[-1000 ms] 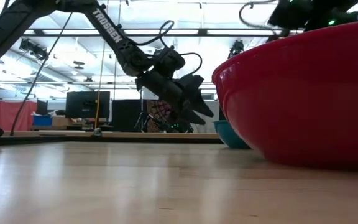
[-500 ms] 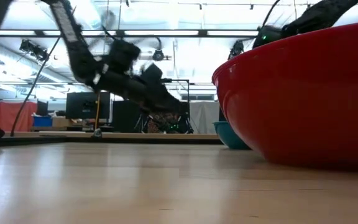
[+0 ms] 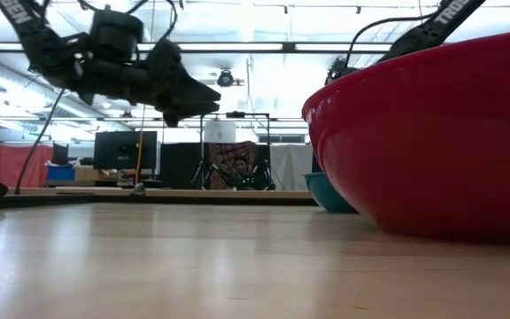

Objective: Nest bowls inside each other
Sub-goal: Stack the blue bowl on top of the green bowl

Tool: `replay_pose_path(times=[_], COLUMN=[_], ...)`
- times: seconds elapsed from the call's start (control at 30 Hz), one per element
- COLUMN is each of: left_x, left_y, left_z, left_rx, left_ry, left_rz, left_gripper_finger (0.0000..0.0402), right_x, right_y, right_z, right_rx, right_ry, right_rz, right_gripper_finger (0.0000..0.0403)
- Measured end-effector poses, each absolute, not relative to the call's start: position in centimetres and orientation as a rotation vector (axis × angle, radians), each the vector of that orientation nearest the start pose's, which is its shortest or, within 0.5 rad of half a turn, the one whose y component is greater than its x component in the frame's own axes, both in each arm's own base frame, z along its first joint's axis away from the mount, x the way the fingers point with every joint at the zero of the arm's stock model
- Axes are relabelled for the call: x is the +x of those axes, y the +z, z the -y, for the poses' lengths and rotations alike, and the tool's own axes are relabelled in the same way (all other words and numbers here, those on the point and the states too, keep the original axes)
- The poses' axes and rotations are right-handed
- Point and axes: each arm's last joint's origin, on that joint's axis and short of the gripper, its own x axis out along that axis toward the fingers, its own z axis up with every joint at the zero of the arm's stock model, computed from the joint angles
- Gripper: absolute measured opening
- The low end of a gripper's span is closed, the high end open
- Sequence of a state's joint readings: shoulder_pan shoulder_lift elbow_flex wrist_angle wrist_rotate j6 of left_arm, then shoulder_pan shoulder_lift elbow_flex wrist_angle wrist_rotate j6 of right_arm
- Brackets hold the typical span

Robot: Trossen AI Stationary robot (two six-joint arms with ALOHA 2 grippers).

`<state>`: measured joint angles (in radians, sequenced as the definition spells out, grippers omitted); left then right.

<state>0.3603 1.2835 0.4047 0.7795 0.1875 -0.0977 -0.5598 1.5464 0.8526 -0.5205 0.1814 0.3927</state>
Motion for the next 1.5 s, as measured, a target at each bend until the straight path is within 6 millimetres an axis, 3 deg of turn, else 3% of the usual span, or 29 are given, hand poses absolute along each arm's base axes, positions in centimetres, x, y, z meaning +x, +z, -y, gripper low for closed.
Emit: replay_pose_path(times=[0.17, 0.37, 0.7, 0.97, 1.1, 1.2, 1.37, 1.5], left_x=[22.0, 22.0, 21.9, 20.9, 19.3, 18.0, 16.2, 15.2], left_y=[19.1, 19.1, 19.2, 21.1, 23.0, 23.9, 24.7, 25.3], left_z=[-7.8, -7.9, -7.8, -7.6, -7.5, -7.2, -6.5, -6.0], left_rx=[-0.134, -0.146, -0.148, -0.074, -0.023, -0.022, -0.019, -0.018], left_ry=[0.185, 0.19, 0.18, 0.182, 0.201, 0.215, 0.216, 0.216], left_rz=[-0.105, -0.101, -0.094, -0.017, 0.035, 0.035, 0.018, 0.036], left_gripper_finger=[0.0192, 0.0192, 0.0192, 0.0192, 0.0192, 0.0192, 0.0192, 0.0192], right_x=[23.3, 23.5, 23.2, 24.0, 25.1, 25.8, 25.8, 25.3], right_y=[16.2, 17.1, 20.9, 24.5, 27.5, 29.1, 30.2, 29.7], right_z=[15.2, 15.4, 15.1, 14.3, 12.3, 9.7, 4.2, 0.5], right_rx=[0.567, 0.62, 0.589, 0.6, 0.604, 0.616, 0.621, 0.648], right_ry=[-0.883, -0.862, -0.822, -0.711, -0.571, -0.431, -0.244, -0.258], right_rz=[-1.108, -1.032, -0.945, -0.912, -0.878, -0.863, -0.938, -1.063], right_gripper_finger=[0.0097, 0.0021, 0.0016, 0.0016, 0.0018, 0.0024, 0.002, 0.0022])
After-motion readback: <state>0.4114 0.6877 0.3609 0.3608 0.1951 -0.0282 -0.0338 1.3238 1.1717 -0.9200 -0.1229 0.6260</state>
